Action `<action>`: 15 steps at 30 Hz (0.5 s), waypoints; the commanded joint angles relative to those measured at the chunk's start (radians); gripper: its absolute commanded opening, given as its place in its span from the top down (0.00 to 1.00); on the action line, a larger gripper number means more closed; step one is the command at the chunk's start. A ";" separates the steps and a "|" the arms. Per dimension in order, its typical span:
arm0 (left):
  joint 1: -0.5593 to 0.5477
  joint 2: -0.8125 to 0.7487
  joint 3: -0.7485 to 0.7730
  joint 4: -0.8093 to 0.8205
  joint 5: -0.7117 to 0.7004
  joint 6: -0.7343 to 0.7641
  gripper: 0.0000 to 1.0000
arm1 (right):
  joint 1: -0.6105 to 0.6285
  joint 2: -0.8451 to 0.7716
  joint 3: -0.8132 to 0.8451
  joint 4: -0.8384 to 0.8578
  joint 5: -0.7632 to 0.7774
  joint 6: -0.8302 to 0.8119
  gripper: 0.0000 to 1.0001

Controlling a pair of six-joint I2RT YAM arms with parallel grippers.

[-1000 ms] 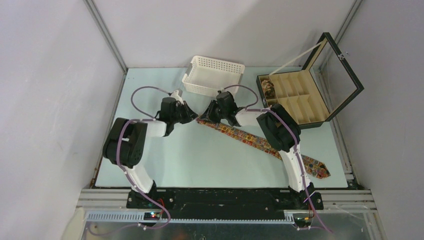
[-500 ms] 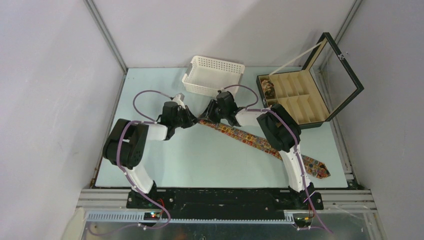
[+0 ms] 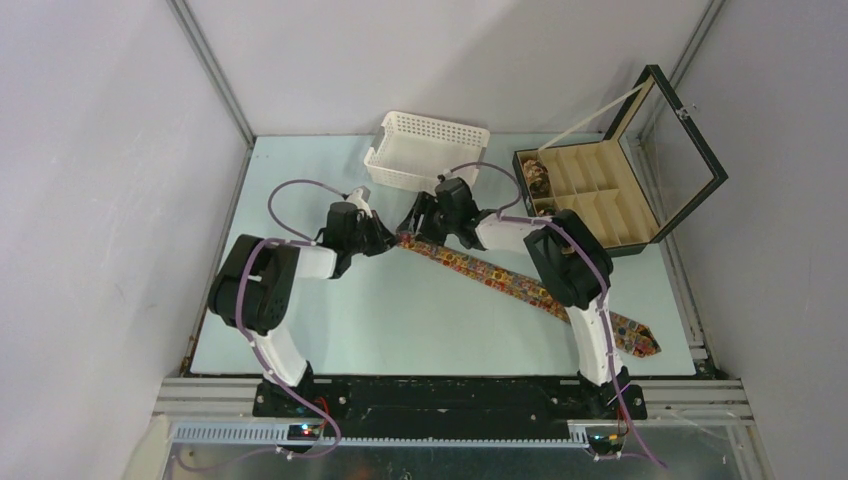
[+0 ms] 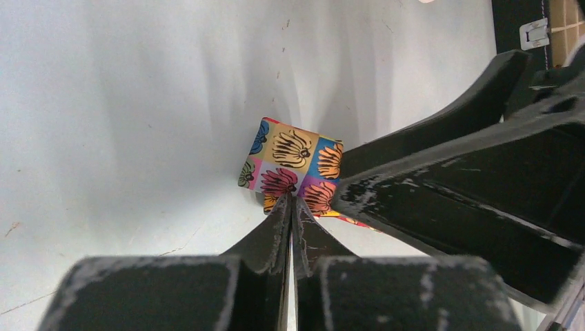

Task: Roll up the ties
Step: Roll the tie at the center of the board.

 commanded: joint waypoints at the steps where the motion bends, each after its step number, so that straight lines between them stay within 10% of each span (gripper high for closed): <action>1: -0.006 0.011 0.032 0.005 -0.012 0.008 0.95 | 0.004 -0.098 -0.001 -0.058 0.063 -0.092 0.34; 15: -0.007 -0.007 0.038 -0.018 -0.024 0.024 0.94 | -0.053 -0.009 0.264 -0.377 -0.101 -0.359 0.58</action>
